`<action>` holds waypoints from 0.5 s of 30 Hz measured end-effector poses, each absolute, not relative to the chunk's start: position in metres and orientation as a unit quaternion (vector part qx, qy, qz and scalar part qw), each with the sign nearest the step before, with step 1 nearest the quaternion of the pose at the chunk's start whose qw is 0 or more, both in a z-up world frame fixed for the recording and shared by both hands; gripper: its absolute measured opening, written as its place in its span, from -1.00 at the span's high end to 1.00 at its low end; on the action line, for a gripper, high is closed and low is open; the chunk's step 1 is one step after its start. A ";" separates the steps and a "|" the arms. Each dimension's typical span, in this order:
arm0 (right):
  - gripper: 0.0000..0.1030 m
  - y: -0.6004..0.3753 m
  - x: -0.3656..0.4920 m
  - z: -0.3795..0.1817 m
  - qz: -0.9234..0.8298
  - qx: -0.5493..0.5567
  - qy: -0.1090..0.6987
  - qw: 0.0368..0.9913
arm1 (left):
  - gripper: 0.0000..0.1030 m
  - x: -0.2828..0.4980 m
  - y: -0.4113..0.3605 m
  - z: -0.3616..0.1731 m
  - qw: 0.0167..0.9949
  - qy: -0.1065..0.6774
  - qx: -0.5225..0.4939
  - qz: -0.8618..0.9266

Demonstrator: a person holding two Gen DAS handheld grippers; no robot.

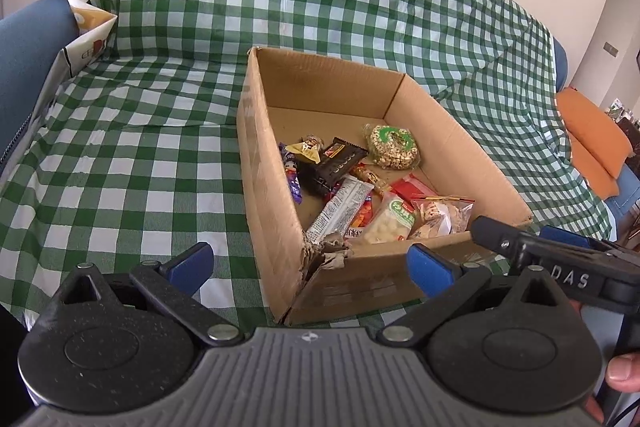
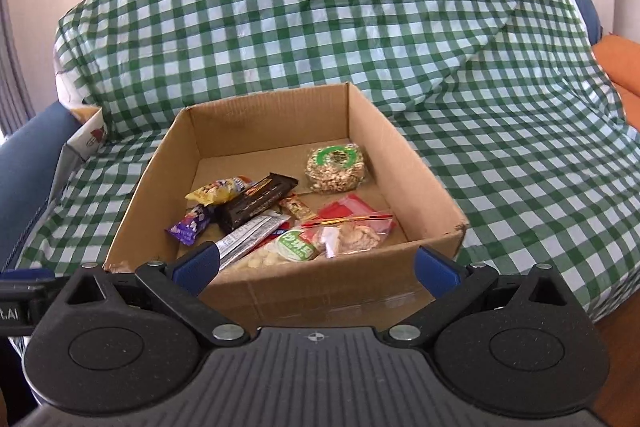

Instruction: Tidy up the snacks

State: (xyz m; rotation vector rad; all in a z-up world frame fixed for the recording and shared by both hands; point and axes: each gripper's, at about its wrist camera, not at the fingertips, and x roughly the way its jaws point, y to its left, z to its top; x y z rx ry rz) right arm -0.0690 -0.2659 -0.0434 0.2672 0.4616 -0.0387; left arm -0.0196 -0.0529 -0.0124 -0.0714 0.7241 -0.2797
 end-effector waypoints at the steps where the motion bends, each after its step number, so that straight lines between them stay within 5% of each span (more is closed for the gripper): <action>1: -0.99 -0.263 -0.069 -0.043 -0.017 0.124 0.227 0.966 | -0.99 -0.020 -0.053 -0.013 0.925 0.354 -0.034 -0.137; 15: -0.99 -0.260 -0.069 -0.042 -0.009 0.103 0.227 0.968 | -0.99 -0.021 -0.060 -0.013 0.925 0.352 -0.027 -0.143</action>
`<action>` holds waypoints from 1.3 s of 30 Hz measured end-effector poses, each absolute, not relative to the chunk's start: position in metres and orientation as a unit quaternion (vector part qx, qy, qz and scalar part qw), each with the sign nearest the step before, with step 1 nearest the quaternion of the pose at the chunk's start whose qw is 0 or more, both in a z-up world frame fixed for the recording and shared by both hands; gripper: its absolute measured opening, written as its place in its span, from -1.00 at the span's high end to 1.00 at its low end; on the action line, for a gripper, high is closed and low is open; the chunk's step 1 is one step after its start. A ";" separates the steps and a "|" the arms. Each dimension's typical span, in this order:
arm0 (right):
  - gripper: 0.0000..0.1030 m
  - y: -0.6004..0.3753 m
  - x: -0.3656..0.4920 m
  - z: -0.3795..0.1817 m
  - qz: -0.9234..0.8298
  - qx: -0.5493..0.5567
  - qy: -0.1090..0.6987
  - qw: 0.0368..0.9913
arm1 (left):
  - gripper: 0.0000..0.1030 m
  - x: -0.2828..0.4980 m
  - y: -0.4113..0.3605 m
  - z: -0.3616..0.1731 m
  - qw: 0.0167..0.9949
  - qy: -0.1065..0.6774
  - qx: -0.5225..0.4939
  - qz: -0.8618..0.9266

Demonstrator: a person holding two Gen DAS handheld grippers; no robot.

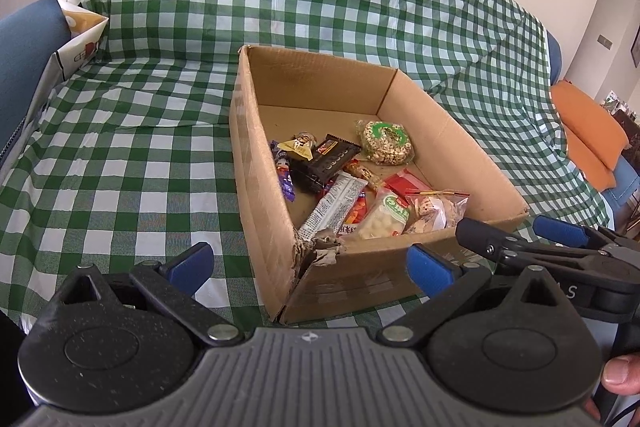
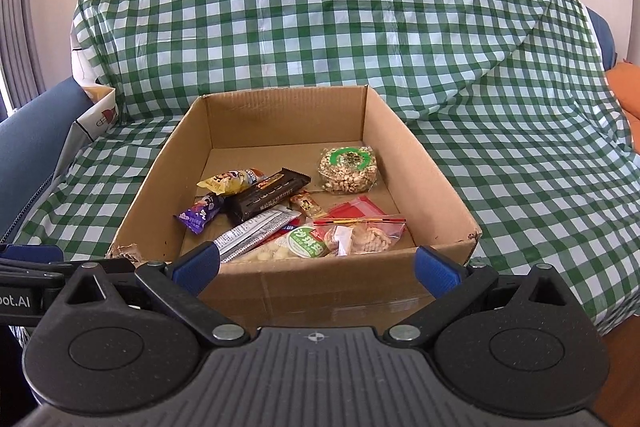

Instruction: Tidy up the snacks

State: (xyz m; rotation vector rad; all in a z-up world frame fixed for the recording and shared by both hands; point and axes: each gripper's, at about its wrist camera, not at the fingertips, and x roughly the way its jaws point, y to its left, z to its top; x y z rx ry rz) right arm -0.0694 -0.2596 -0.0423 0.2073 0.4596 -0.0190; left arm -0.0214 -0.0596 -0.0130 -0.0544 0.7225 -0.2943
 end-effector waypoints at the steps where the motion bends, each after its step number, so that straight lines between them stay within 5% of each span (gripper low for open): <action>1: -0.99 -0.259 -0.069 -0.042 -0.009 0.101 0.227 0.969 | -0.99 -0.021 -0.060 -0.013 0.924 0.352 -0.027 -0.143; 39: -0.99 -0.257 -0.069 -0.044 -0.006 0.089 0.229 0.969 | -0.99 -0.025 -0.064 -0.013 0.925 0.348 -0.023 -0.151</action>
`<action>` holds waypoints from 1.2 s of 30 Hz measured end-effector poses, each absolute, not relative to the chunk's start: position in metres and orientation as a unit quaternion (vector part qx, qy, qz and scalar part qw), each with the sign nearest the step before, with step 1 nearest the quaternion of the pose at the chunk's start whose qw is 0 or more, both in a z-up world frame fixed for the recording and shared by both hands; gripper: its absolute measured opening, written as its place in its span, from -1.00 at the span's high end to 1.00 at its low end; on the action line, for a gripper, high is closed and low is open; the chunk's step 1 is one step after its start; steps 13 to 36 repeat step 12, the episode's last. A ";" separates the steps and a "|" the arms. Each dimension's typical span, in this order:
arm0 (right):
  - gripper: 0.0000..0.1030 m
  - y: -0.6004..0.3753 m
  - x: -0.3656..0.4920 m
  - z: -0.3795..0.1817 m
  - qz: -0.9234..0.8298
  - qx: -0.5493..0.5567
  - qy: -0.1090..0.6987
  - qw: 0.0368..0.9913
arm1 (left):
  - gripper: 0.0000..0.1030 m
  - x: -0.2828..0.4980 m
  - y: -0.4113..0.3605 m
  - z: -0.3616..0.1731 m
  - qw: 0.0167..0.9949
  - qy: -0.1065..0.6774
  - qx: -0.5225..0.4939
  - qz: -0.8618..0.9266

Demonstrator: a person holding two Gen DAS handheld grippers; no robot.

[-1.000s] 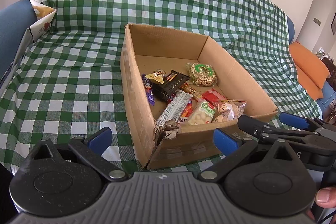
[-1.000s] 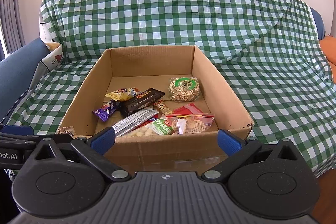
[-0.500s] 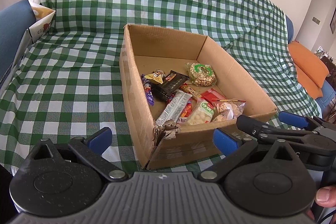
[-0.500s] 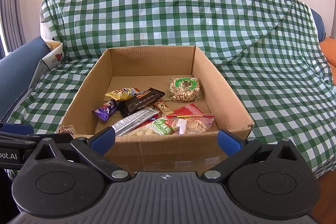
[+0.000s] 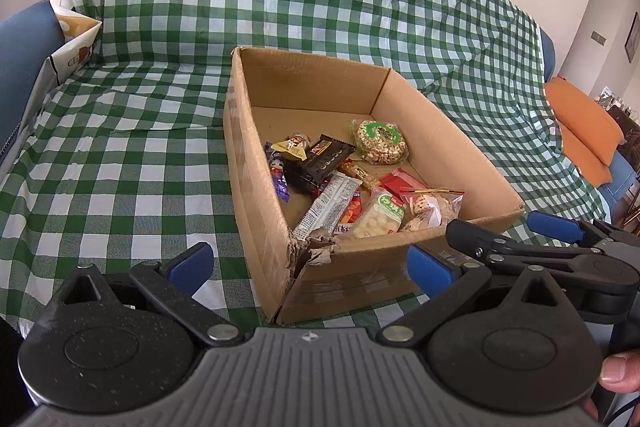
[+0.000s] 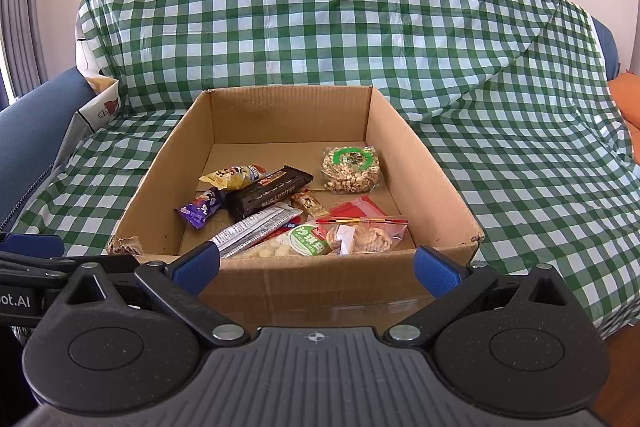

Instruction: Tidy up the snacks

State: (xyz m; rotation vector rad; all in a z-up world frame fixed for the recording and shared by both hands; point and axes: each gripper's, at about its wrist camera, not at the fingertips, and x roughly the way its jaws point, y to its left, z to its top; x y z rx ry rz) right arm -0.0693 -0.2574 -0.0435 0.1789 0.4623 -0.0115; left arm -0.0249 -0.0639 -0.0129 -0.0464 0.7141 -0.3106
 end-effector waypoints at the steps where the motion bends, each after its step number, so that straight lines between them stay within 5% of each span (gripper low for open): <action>1: -0.99 -0.258 -0.069 -0.044 -0.005 0.088 0.229 0.969 | -0.99 -0.025 -0.064 -0.013 0.925 0.348 -0.023 -0.152; 36: -0.99 -0.257 -0.069 -0.046 -0.005 0.084 0.232 0.969 | -0.99 -0.028 -0.065 -0.012 0.928 0.337 -0.015 -0.159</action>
